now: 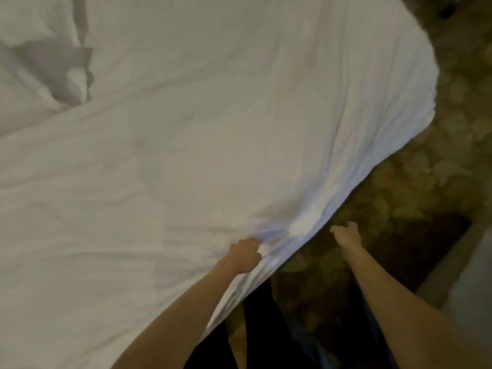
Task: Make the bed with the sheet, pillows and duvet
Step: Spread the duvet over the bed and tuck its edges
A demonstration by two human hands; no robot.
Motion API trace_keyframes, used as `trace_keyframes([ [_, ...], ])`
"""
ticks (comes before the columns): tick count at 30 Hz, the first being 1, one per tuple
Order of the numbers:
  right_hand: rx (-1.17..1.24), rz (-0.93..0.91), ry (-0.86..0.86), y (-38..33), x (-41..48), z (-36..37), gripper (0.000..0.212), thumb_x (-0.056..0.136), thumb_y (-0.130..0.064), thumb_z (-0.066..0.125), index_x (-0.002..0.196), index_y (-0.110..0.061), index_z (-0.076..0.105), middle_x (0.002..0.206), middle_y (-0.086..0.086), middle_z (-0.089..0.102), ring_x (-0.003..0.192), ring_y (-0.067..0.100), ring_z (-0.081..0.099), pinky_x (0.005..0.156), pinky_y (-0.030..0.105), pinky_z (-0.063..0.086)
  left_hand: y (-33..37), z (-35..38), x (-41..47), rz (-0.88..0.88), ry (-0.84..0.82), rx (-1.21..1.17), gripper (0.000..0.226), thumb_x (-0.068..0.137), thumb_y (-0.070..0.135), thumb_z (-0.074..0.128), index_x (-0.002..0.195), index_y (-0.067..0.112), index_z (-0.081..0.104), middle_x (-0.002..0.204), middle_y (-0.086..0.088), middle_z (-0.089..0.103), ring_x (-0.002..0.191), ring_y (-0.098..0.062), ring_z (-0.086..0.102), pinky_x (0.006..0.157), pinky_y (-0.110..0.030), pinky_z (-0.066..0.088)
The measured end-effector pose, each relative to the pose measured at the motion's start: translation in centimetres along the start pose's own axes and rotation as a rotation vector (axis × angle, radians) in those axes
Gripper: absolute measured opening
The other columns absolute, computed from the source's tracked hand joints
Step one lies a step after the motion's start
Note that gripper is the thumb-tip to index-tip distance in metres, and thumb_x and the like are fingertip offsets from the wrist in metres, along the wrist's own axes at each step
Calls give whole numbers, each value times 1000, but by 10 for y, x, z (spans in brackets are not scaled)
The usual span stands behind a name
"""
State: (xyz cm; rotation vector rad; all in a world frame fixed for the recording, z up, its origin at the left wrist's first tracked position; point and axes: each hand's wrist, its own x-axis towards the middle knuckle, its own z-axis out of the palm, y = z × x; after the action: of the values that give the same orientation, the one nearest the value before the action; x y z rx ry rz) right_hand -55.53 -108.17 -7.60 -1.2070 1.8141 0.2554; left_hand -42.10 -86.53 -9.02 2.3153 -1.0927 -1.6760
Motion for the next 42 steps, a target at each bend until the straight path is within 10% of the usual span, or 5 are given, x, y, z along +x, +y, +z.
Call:
trace_keyframes([
  [12, -119, -247, -213, -95, -22, 30, 28, 94, -8, 49, 119, 2, 58, 123, 18, 56, 99, 27, 50, 86, 34, 43, 10, -87, -11, -132, 471, -436, 35, 96, 7, 43, 129, 5, 54, 133, -13, 54, 119, -28, 52, 97, -28, 39],
  [17, -211, -332, -219, -131, -30, 24, 33, 97, -11, 46, 126, 2, 54, 130, 17, 53, 116, 33, 51, 87, 29, 41, 10, -113, -13, -152, 618, -531, 30, 94, 6, 47, 121, 4, 60, 122, -13, 61, 111, -26, 57, 84, -19, 36],
  [26, -393, -588, -203, -210, -38, 49, 33, 97, -11, 44, 126, 2, 54, 133, 20, 53, 121, 35, 48, 99, 35, 36, -22, -179, 1, -209, 798, -487, 33, 93, 6, 48, 126, 3, 54, 130, -15, 53, 120, -30, 51, 99, -32, 38],
  [37, -498, -723, -218, -293, 9, 71, 43, 94, -13, 48, 136, -7, 44, 133, 18, 54, 122, 30, 50, 102, 33, 36, -50, -256, 60, -319, 629, -344, 48, 93, 17, 49, 139, 13, 40, 150, -6, 32, 131, -29, 40, 103, -46, 39],
  [42, -957, -971, -198, -323, 52, 59, 54, 96, -25, 45, 147, -18, 30, 157, 3, 20, 145, 18, 18, 116, 37, 18, -16, -269, 109, -331, 560, -344, 57, 92, 18, 50, 145, 12, 30, 156, -14, 13, 135, -38, 34, 105, -50, 36],
])
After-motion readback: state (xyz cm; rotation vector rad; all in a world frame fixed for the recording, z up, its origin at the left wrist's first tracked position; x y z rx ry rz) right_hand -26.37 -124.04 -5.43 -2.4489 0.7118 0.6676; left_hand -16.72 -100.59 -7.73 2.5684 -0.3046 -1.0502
